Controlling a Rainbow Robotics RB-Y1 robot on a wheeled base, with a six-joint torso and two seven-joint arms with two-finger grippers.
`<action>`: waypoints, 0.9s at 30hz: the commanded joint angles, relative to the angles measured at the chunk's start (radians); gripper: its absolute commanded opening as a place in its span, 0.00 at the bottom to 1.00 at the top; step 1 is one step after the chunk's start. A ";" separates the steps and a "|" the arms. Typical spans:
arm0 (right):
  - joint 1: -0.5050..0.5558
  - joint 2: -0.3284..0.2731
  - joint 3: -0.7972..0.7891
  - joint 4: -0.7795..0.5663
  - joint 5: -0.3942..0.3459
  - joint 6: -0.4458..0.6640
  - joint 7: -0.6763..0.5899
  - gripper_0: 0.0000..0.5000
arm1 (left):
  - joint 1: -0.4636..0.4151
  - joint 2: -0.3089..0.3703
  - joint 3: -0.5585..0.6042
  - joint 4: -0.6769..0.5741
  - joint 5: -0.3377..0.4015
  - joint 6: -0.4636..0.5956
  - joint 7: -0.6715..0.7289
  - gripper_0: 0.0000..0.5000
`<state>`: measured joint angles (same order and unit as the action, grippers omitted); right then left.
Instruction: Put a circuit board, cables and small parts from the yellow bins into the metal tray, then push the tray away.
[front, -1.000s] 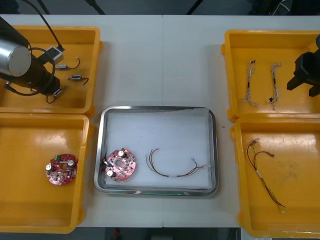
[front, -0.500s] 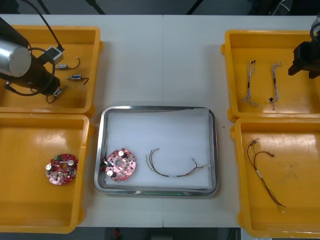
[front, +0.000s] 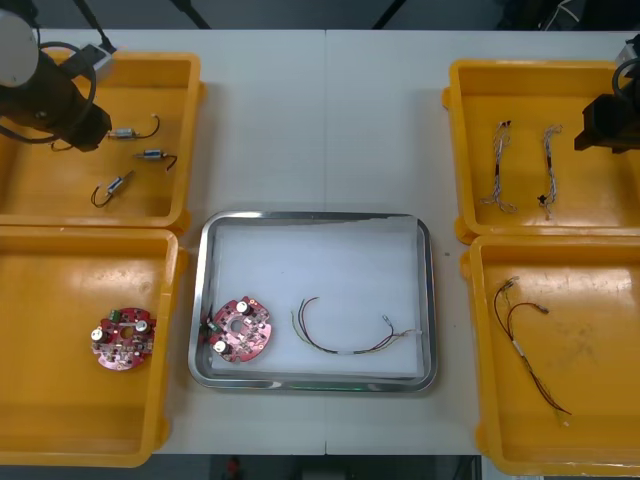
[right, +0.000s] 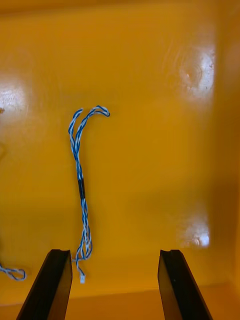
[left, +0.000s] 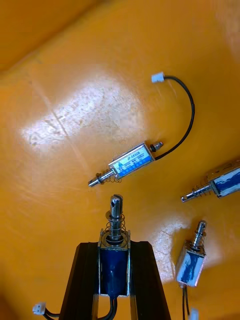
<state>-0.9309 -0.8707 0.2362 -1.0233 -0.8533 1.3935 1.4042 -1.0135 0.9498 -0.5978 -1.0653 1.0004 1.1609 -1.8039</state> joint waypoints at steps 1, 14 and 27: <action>-0.075 0.033 0.060 0.060 0.013 -0.065 0.012 1.00 | -0.048 0.069 0.081 -0.007 0.050 0.063 -0.057 0.00; -0.083 0.105 0.097 0.190 0.020 -0.209 0.022 1.00 | -0.046 0.101 0.093 -0.285 0.009 0.335 0.489 0.00; -0.083 0.136 0.156 0.227 0.053 -0.274 0.022 1.00 | -0.045 0.107 0.098 -0.472 0.095 0.488 0.995 0.00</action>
<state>-0.9675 -0.7522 0.3877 -0.8054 -0.8187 1.1367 1.4043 -1.0146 1.0058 -0.5274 -1.4750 1.0583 1.6149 -0.9756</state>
